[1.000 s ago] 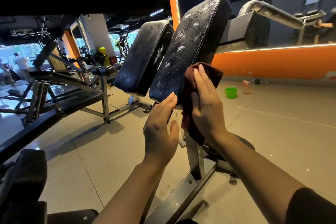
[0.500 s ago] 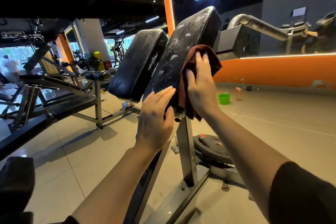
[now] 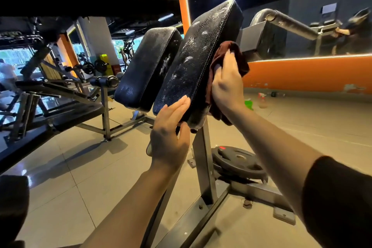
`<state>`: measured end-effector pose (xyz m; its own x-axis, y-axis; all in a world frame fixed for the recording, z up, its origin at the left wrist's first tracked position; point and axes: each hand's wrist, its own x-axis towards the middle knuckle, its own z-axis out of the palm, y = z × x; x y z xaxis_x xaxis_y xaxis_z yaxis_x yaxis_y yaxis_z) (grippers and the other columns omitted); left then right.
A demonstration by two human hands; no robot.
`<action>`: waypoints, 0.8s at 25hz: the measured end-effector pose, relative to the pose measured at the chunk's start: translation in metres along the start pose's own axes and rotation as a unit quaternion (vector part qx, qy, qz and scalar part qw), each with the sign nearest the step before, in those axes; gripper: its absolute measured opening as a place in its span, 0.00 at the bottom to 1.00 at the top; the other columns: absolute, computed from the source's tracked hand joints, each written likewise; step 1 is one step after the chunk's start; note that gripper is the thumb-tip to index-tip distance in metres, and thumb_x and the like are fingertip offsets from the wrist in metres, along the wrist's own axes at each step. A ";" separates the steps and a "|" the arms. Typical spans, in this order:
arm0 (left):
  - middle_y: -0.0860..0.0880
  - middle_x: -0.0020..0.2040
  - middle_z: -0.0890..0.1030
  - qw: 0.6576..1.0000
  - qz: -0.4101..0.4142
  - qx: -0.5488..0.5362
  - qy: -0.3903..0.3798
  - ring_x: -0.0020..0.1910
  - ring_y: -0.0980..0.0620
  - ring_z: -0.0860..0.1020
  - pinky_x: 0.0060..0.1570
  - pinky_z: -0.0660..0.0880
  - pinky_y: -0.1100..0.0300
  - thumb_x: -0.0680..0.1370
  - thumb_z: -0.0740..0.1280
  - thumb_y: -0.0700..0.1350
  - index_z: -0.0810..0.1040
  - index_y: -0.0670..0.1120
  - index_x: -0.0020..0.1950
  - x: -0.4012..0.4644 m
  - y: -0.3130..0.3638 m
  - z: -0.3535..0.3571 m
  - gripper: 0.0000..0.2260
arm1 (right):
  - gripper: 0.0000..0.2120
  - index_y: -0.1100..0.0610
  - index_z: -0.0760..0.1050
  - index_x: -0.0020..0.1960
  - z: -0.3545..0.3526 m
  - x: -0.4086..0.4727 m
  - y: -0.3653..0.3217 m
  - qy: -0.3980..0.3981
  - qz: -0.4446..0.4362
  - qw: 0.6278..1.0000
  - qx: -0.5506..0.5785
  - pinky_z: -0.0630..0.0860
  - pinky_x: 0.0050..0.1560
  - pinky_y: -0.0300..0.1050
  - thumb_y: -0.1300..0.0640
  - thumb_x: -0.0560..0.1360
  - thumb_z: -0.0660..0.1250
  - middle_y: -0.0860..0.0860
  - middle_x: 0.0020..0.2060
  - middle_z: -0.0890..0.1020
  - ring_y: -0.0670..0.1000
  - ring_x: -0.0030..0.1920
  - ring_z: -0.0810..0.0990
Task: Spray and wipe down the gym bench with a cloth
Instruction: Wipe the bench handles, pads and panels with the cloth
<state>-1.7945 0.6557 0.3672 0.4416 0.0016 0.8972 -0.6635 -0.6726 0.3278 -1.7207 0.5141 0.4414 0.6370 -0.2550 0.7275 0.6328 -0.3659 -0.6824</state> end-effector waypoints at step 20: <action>0.55 0.62 0.75 0.997 -0.037 -0.057 0.024 0.64 0.54 0.74 0.65 0.71 0.41 0.77 0.56 0.40 0.75 0.44 0.67 -0.003 0.003 0.005 0.20 | 0.25 0.62 0.56 0.76 0.014 -0.079 0.001 -0.061 -0.089 0.994 -0.032 0.44 0.71 0.28 0.60 0.80 0.53 0.55 0.76 0.58 0.47 0.76 0.53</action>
<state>-1.7944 0.6496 0.3644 0.4654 0.0852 0.8810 -0.6954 -0.5806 0.4235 -1.7642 0.5459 0.3820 0.5687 -0.0733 0.8193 0.7134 -0.4518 -0.5356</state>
